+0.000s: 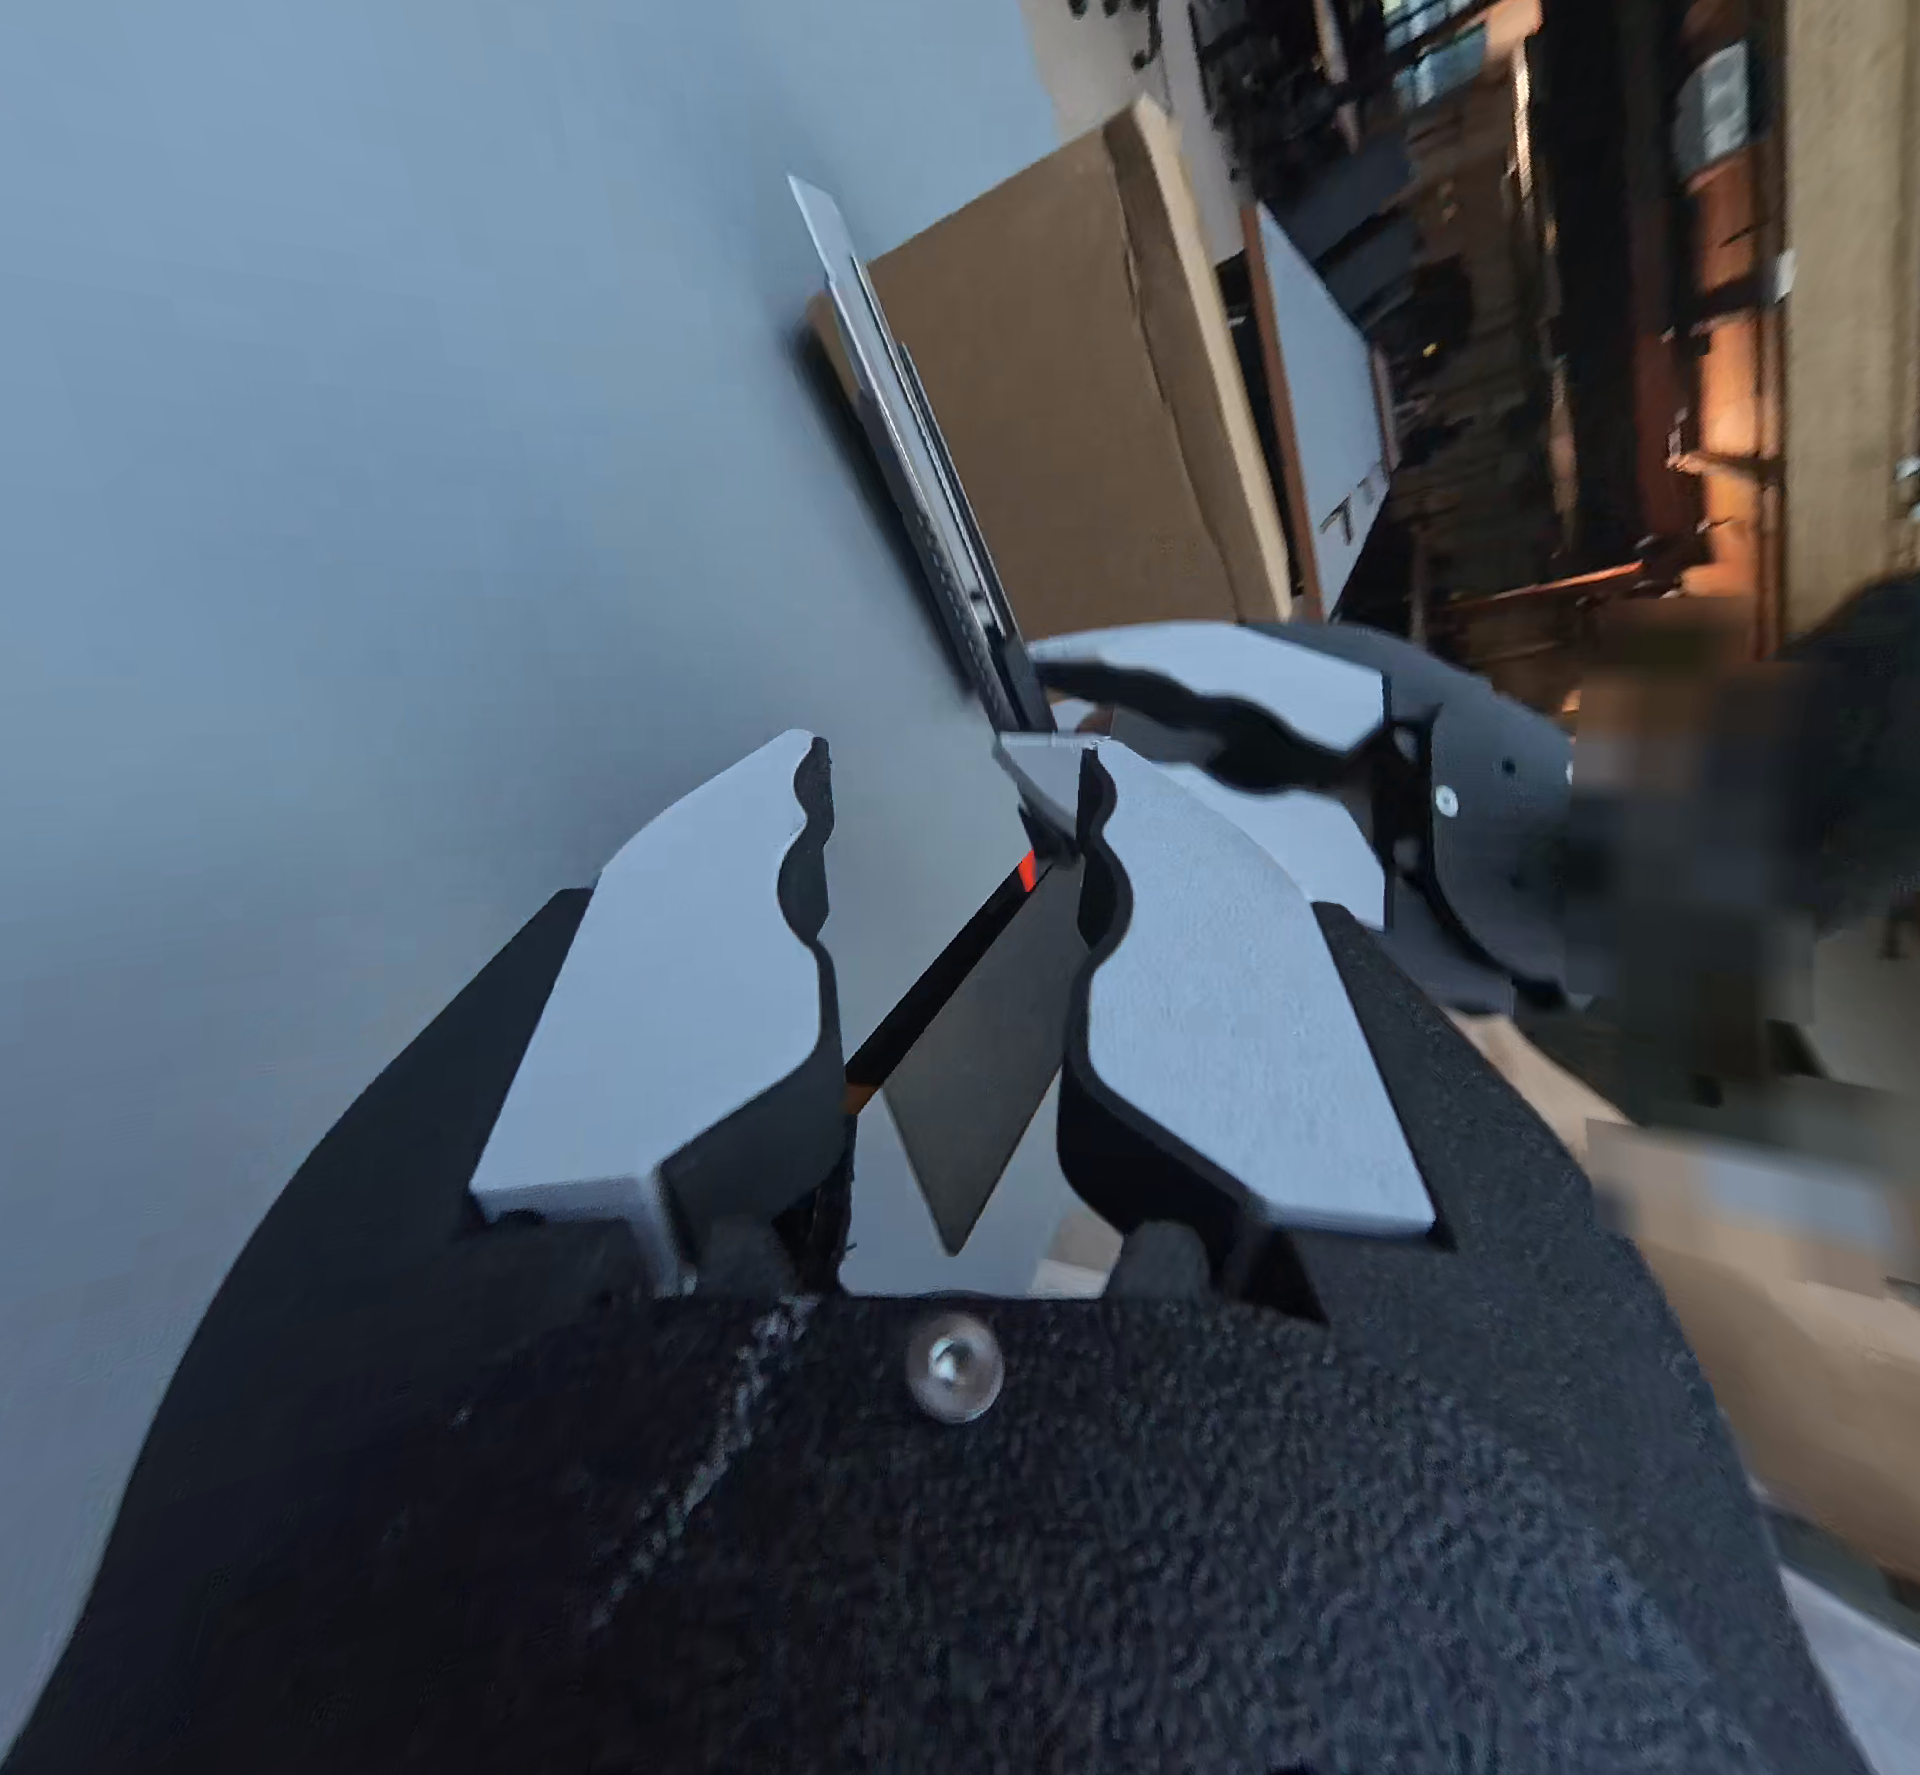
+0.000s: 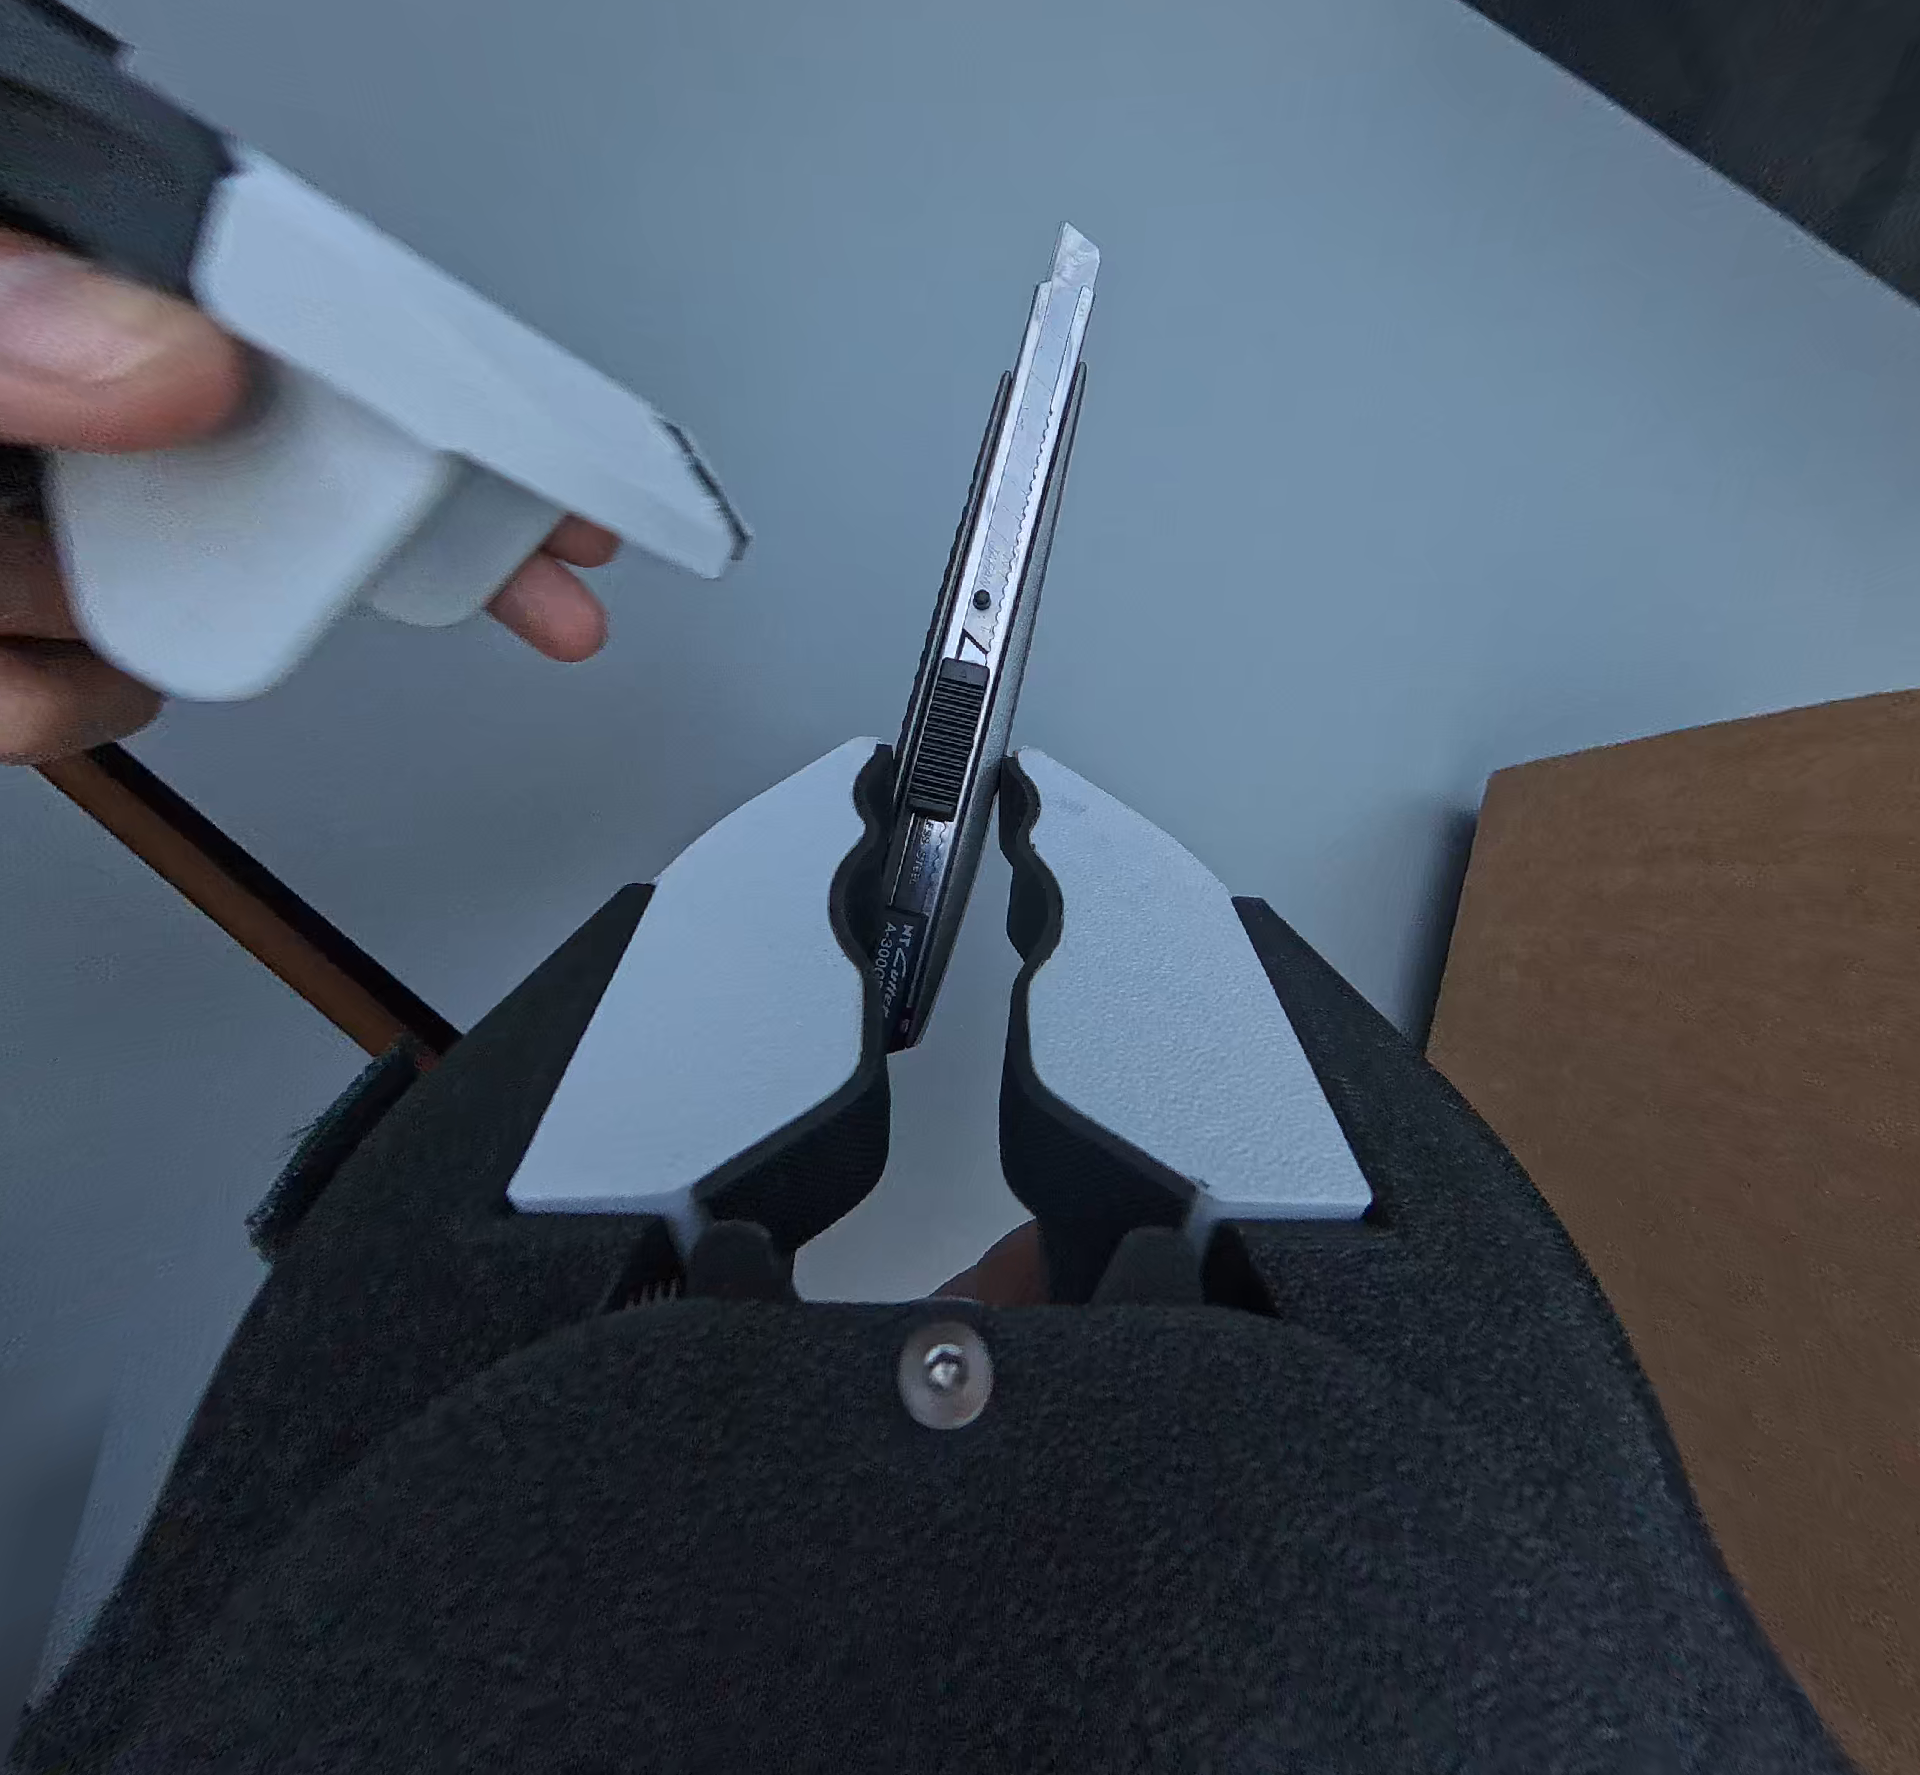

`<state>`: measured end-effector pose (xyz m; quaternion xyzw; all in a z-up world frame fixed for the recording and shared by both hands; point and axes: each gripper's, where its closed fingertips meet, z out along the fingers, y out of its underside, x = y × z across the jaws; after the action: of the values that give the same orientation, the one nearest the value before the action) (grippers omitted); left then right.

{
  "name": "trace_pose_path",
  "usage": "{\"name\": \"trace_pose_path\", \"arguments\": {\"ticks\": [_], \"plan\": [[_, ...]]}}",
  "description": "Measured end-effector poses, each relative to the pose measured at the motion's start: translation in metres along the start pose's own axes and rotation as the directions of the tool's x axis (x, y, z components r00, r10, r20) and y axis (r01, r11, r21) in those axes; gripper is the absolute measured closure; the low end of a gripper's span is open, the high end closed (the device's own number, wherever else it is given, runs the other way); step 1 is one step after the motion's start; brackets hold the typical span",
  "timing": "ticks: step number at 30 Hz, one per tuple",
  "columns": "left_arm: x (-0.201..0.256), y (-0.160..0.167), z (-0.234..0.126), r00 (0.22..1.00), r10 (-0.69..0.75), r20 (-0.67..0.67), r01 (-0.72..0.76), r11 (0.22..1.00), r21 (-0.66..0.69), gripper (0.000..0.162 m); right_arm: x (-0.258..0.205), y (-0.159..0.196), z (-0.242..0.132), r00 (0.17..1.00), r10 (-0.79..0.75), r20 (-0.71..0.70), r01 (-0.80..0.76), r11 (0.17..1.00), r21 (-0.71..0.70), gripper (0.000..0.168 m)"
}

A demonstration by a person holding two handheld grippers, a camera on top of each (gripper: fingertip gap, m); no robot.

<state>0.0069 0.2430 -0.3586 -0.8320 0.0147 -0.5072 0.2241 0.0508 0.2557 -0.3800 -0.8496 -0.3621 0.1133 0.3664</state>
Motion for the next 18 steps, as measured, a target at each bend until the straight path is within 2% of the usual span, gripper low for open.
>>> {"name": "trace_pose_path", "arguments": {"ticks": [3, 9, 13, 17, 18], "plan": [[0.011, -0.022, 0.010, 0.996, -0.064, -0.059, 0.069, 0.995, 0.077, 0.127, -0.012, -0.012, -0.020, 0.997, -0.081, 0.004, 0.081, 0.996, 0.037, 0.150], [0.032, -0.033, 0.009, 0.994, 0.012, -0.110, -0.002, 0.996, 0.086, 0.147, -0.025, -0.022, -0.047, 0.991, -0.111, 0.071, 0.105, 0.991, 0.086, 0.150], [0.060, -0.035, 0.003, 0.978, 0.025, -0.207, -0.005, 0.996, 0.093, 0.156, -0.024, -0.021, -0.054, 0.989, -0.047, 0.143, 0.032, 0.994, 0.105, 0.150], [0.081, -0.037, 0.001, 0.971, 0.092, -0.219, -0.075, 0.993, 0.087, 0.156, -0.022, -0.027, -0.067, 0.973, -0.049, 0.224, 0.005, 0.981, 0.192, 0.148], [0.089, -0.038, -0.002, 0.966, 0.105, -0.237, -0.087, 0.993, 0.085, 0.156, -0.023, -0.031, -0.073, 0.957, -0.010, 0.291, -0.056, 0.975, 0.217, 0.135]]}}
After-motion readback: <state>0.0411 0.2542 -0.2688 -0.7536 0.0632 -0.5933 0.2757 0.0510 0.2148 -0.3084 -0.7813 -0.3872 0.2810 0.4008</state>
